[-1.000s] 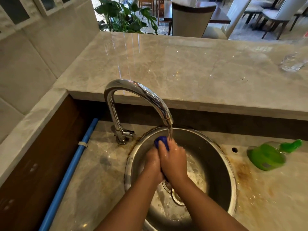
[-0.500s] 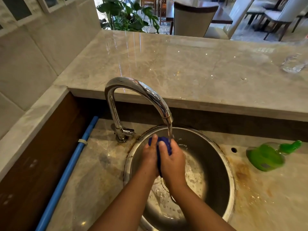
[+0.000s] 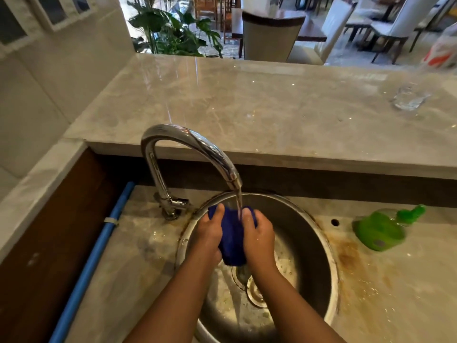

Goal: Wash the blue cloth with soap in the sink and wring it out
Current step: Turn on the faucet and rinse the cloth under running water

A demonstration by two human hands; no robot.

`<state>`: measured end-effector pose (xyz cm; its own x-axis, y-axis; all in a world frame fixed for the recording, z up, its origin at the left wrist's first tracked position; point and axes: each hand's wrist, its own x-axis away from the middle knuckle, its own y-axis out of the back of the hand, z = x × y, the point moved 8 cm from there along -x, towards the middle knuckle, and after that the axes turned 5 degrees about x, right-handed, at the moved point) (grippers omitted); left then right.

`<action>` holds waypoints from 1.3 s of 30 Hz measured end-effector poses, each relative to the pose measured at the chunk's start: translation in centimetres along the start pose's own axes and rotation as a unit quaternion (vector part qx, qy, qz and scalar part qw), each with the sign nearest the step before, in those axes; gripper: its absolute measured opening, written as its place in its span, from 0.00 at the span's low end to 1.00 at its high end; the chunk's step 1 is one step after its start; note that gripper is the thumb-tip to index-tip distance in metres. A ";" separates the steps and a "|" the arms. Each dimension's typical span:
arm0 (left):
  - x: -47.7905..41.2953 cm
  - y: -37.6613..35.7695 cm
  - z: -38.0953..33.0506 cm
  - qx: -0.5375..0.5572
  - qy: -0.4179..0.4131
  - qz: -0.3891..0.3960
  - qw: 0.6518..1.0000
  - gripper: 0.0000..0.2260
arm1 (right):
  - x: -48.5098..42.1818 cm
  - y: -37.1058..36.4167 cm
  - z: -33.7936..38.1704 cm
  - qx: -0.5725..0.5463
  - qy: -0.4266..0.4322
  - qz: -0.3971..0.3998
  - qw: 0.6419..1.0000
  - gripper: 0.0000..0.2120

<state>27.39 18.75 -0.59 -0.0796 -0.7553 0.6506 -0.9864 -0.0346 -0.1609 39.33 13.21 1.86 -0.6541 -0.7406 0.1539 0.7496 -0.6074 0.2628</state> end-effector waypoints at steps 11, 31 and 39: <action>2.5 -2.1 2.6 0.074 0.060 0.102 0.990 0.14 | -3.0 0.0 -2.4 0.120 -0.043 -0.005 0.992 0.17; 3.2 -2.7 -0.4 0.039 0.012 0.116 0.992 0.06 | -3.0 -0.9 -1.5 0.064 -0.050 0.054 0.995 0.11; 0.0 -1.4 -0.8 0.001 -0.021 0.039 0.999 0.12 | 0.5 0.9 3.3 -0.031 0.016 0.029 0.999 0.13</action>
<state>28.61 19.31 0.26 -0.1499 -0.7824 0.6044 -0.9770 0.0234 -0.2120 39.29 13.24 5.36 -0.6068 -0.7831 0.1366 0.7915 -0.5794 0.1944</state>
